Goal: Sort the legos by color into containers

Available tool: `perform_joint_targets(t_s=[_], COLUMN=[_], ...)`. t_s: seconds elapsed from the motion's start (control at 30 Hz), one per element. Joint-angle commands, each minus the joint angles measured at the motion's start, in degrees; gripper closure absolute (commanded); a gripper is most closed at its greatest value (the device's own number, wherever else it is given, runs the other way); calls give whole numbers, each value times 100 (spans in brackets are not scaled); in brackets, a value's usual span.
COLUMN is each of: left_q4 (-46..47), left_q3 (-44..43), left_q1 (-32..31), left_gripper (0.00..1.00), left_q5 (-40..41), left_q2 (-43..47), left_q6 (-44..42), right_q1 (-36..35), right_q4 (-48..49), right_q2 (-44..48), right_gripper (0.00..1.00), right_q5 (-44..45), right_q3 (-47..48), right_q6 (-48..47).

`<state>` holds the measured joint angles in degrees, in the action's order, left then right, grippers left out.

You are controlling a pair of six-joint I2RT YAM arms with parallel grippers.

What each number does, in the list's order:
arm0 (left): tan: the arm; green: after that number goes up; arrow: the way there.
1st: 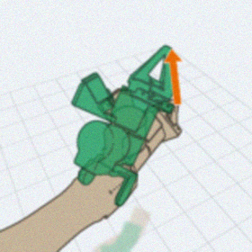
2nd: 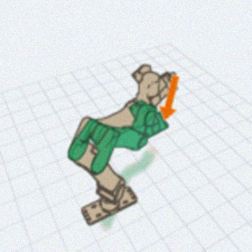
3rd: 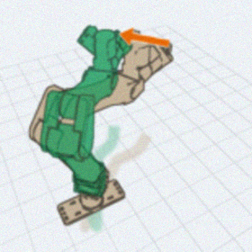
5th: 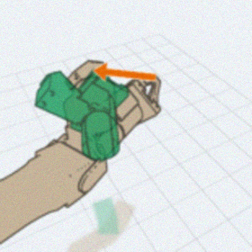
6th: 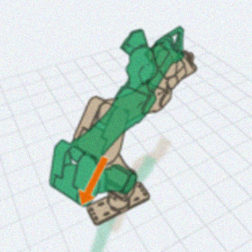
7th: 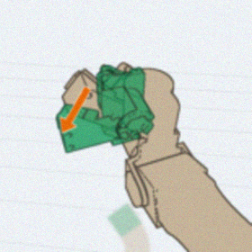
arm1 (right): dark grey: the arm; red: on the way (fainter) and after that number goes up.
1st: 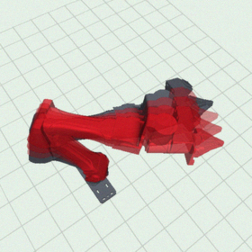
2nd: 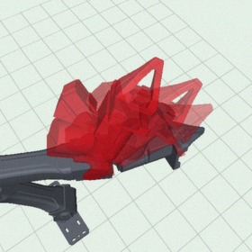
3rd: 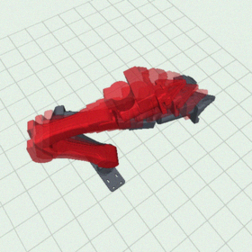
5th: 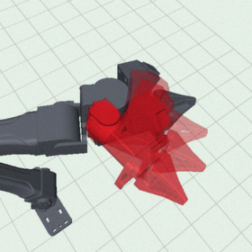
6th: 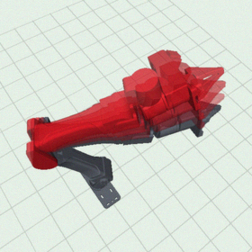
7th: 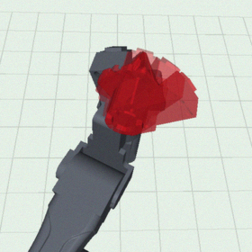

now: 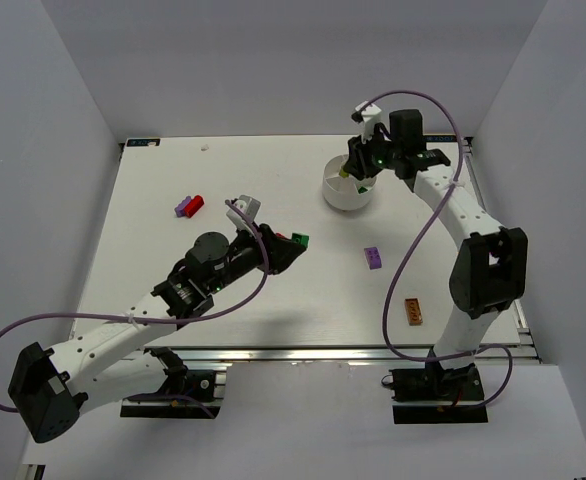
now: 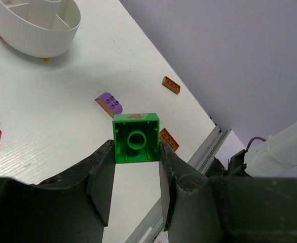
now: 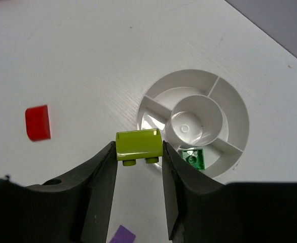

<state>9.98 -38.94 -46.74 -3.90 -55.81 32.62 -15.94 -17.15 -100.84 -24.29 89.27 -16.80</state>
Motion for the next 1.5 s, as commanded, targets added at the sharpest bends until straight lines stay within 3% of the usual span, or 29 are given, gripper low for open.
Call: perform_joint_targets(t_s=[0.0, 0.27, 0.4, 0.57, 0.63, 0.9, 1.1, 1.47], left_q4=[-75, -22, -22, -5, -5, 30, 48, 92], left_q3=[44, 62, 44, 53, 53, 18, -96, -114], left_q1=[16, 16, 25, 16, 25, 25, 16, 25], left_gripper=[100, 100, 100, 100, 100, 100, 100, 100], left_q5=[188, 232, 258, 293, 311, 302, 179, 179], left_q2=[132, 106, 97, 106, 105, 0, -263, -281], left_q6=[148, 201, 218, 271, 289, 429, 394, 438], right_q1=[-172, -699, -717, -700, -630, -304, -234, -199], right_q4=[-245, -25, 185, 466, 467, -1229, -2037, -2020], right_q2=[-173, 64, 143, 301, 380, 407, 12, -366], right_gripper=[100, 100, 100, 100, 100, 100, 100, 100], right_q5=[1048, 2183, 2324, 2333, 2027, 2402, 2869, 2720], right_q3=[547, -121, -235, -349, -419, -50, 441, 652], right_q6=[807, 2846, 3059, 2639, 1832, 108, 36, 124])
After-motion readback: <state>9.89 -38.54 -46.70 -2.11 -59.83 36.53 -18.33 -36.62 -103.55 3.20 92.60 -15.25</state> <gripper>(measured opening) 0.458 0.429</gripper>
